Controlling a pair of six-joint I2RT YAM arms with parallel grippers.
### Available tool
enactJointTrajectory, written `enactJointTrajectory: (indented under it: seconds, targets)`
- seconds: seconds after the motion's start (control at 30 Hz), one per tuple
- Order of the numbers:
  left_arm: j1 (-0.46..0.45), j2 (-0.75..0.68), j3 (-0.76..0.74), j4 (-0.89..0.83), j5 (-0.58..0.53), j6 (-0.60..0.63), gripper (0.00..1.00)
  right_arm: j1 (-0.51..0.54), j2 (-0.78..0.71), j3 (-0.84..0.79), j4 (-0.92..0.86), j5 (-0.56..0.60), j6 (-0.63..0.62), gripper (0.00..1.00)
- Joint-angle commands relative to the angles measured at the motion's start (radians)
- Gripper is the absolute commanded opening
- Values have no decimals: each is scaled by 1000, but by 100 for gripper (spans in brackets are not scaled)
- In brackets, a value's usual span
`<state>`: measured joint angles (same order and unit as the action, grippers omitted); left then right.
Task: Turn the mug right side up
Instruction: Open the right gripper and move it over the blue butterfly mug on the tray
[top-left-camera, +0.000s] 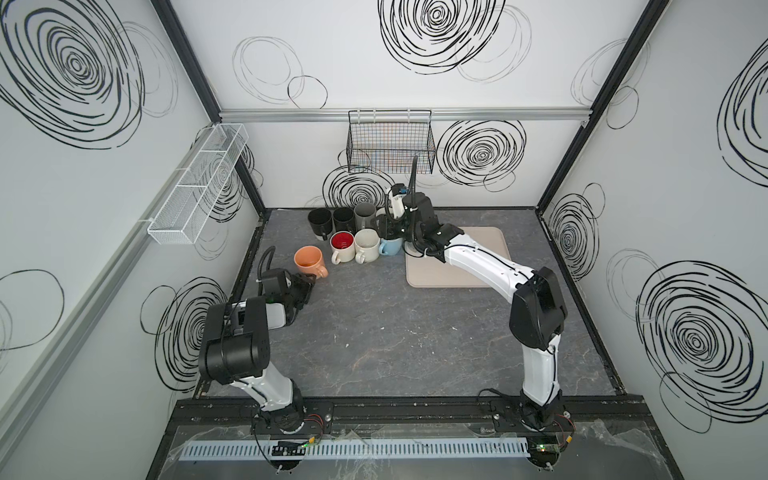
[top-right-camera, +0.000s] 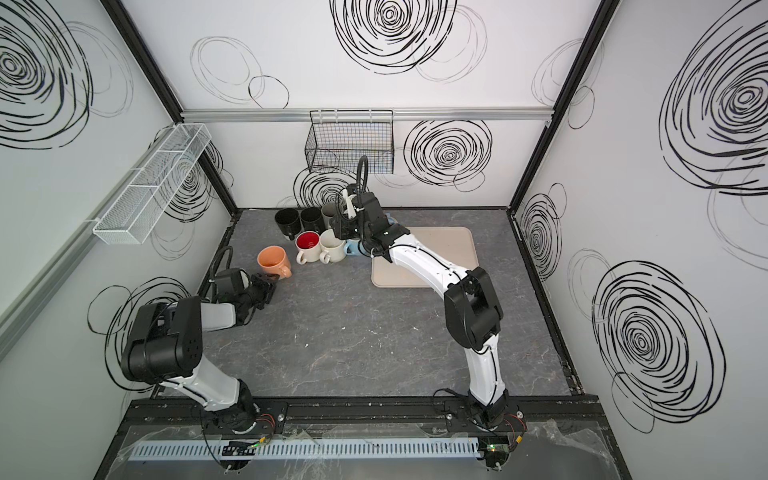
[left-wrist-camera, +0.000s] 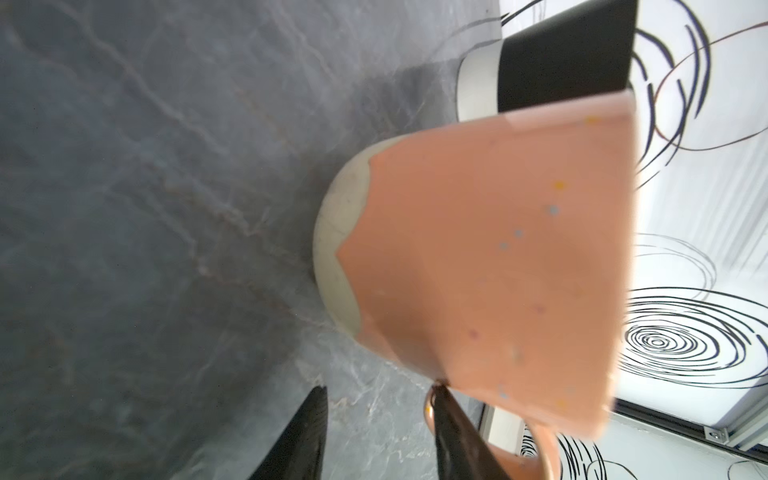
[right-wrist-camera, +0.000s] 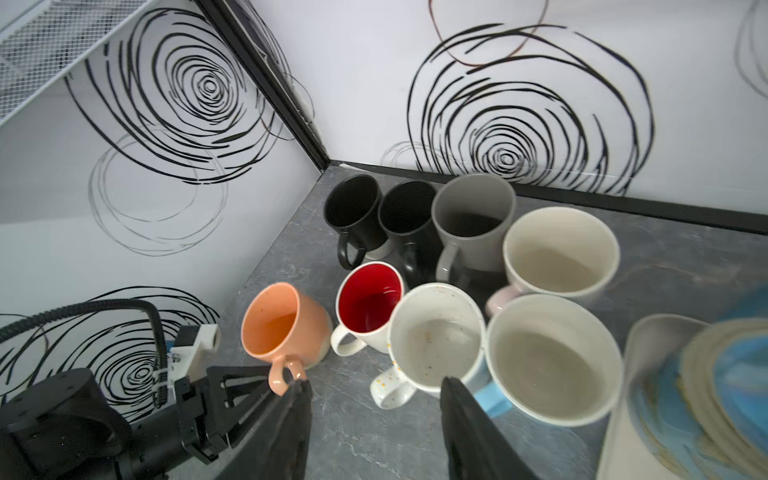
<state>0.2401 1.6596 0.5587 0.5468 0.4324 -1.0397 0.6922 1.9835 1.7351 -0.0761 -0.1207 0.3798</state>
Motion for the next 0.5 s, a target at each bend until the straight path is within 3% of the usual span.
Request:
enactJointTrajectory:
  seconds: [0.0, 0.27, 0.47]
  targets:
    - [-15, 41, 85, 21, -44, 39, 45, -21, -67, -43, 41, -15, -2, 54]
    - [-40, 104, 205, -102, -30, 140, 45, -118, -97, -94, 52, -29, -2, 54]
    - [-6, 13, 162, -151, -46, 204, 50, -176, -110, -106, 50, -21, -9, 54]
